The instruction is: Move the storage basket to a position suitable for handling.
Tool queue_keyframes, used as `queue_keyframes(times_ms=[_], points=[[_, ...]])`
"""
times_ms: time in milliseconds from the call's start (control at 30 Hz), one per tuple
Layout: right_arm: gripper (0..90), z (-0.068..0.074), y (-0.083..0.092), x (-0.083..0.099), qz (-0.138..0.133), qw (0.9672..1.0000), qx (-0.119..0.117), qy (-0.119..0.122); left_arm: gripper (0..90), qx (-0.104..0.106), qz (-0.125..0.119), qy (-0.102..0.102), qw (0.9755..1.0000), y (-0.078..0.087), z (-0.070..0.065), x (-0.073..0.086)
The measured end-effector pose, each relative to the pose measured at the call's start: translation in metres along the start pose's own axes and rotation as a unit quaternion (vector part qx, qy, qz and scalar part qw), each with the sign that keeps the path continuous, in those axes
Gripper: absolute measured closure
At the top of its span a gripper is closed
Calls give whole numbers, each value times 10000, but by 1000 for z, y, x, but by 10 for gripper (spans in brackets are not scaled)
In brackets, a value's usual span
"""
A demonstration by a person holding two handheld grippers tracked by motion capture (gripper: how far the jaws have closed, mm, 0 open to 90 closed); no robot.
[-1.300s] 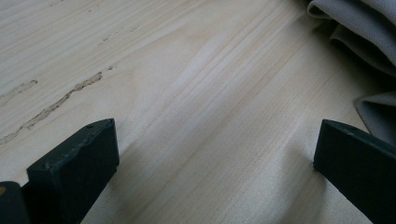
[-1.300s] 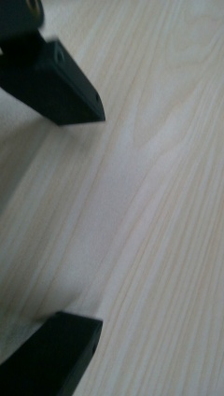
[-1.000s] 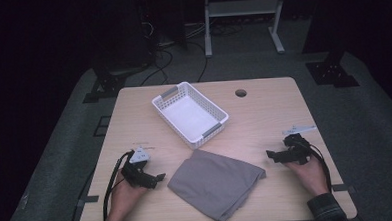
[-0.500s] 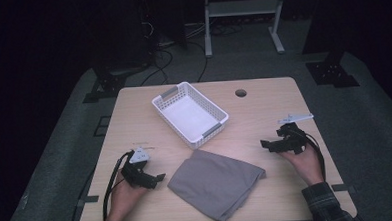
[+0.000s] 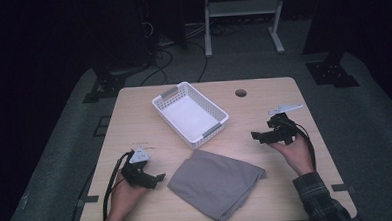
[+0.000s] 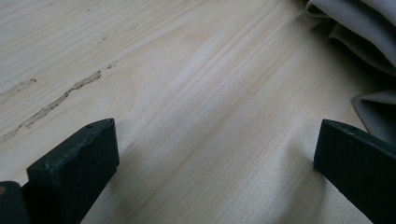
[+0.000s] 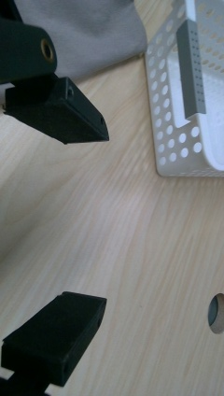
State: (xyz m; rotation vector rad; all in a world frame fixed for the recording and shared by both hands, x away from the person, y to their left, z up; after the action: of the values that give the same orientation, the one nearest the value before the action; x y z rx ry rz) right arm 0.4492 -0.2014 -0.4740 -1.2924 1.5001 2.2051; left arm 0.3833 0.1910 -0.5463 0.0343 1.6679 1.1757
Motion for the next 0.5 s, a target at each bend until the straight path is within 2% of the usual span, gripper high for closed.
queue_keyframes(times_ms=[467, 500], points=[[158, 8, -9, -25, -20, 10000, -45, 51, 0, 1, 17, -9, 10000, 0, 0, 0], [183, 9, -12, -29, -7, 10000, -62, 71, 0, 0, 14, -8, 10000, 0, 0, 0]])
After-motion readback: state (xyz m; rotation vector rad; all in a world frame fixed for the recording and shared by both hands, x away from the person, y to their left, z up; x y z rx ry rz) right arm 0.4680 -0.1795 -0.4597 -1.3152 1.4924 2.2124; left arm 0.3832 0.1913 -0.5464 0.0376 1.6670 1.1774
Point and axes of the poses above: each handheld gripper's, and its own axes: y roughly backward along the jaws, x roughly out of its underside, z roughly to its left, the point moved 9 cm from there along -y, roughly forward along the jaws, and after that the axes turned 1 degree about -x, right-handed, at the moved point
